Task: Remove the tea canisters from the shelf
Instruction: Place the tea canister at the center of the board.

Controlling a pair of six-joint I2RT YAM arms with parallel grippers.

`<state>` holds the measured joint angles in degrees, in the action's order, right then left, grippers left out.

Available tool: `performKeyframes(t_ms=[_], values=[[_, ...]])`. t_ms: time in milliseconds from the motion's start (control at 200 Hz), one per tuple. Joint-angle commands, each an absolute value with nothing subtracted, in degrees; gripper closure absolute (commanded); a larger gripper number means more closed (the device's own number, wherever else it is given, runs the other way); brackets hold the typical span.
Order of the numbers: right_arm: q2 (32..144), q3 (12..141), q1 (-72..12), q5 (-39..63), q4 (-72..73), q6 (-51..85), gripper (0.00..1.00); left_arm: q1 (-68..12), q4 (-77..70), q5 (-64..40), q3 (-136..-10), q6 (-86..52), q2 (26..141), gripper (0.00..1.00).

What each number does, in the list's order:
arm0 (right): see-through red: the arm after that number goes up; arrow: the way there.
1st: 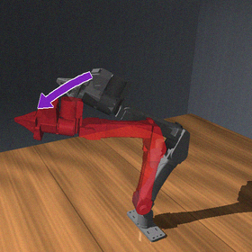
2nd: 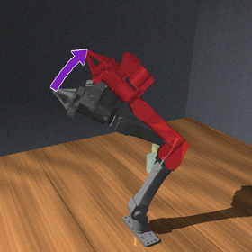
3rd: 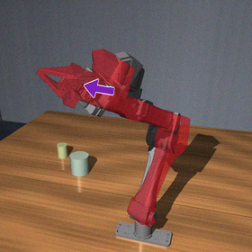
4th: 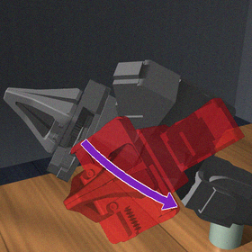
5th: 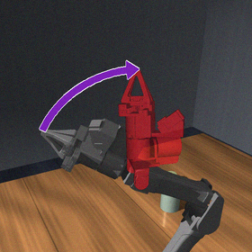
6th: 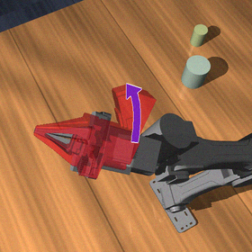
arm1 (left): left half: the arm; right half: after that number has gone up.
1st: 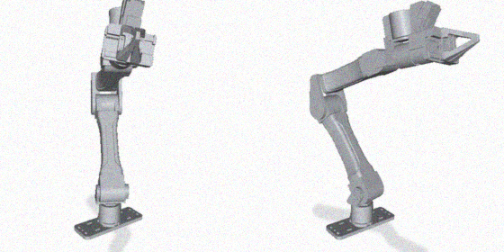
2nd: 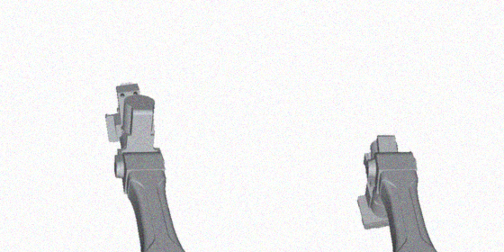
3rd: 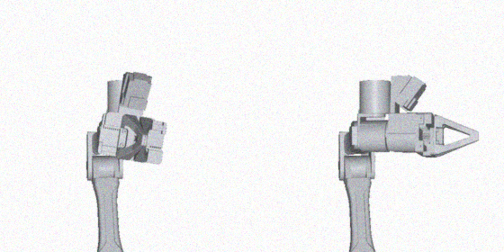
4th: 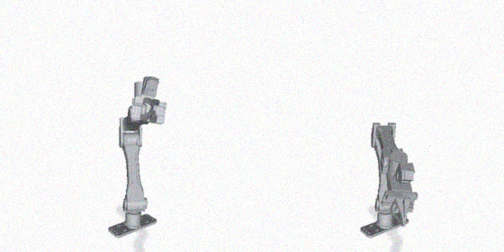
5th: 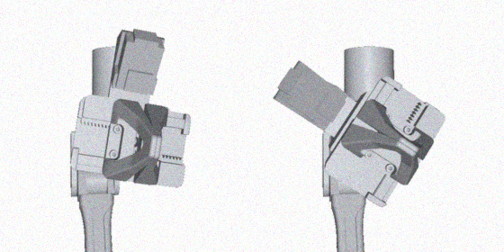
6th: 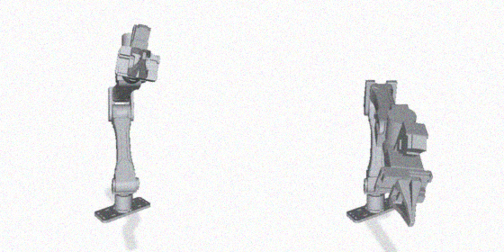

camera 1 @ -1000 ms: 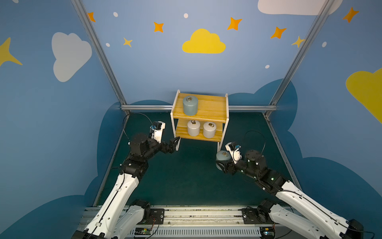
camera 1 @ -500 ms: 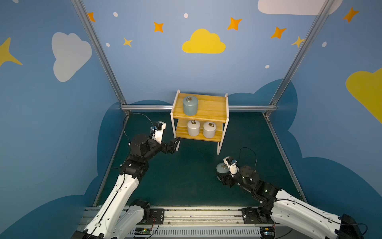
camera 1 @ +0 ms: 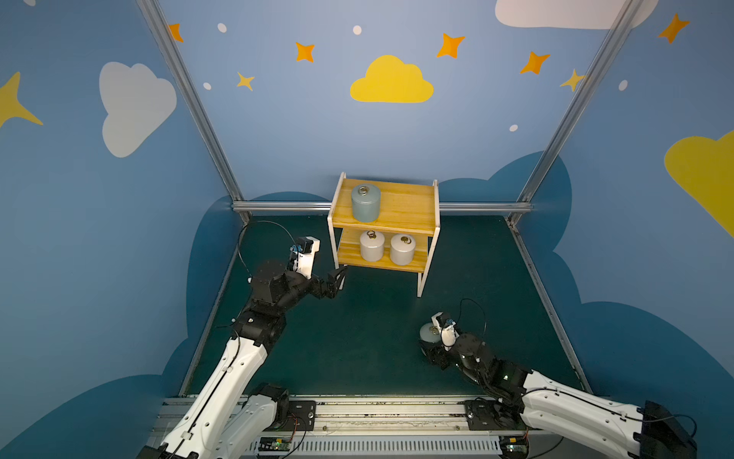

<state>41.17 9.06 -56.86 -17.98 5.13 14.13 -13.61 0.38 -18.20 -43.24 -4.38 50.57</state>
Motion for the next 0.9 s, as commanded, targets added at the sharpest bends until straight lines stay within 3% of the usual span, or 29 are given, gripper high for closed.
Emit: performKeyframes(t_ms=[0,661,896], values=[[40.6,9.1,-57.5,-20.4,11.5,15.2,0.47,-14.0,-0.2,-17.9,-42.7,-4.8,50.2,0.00],[50.8,8.9,-58.6,-19.7,20.0,14.9,0.47,-15.2,0.2,-17.1,-42.2,-4.5,50.5,0.00],[50.7,9.0,-58.6,-18.5,16.1,16.1,0.45,-15.4,0.4,-17.0,-42.3,-4.4,50.9,0.00]])
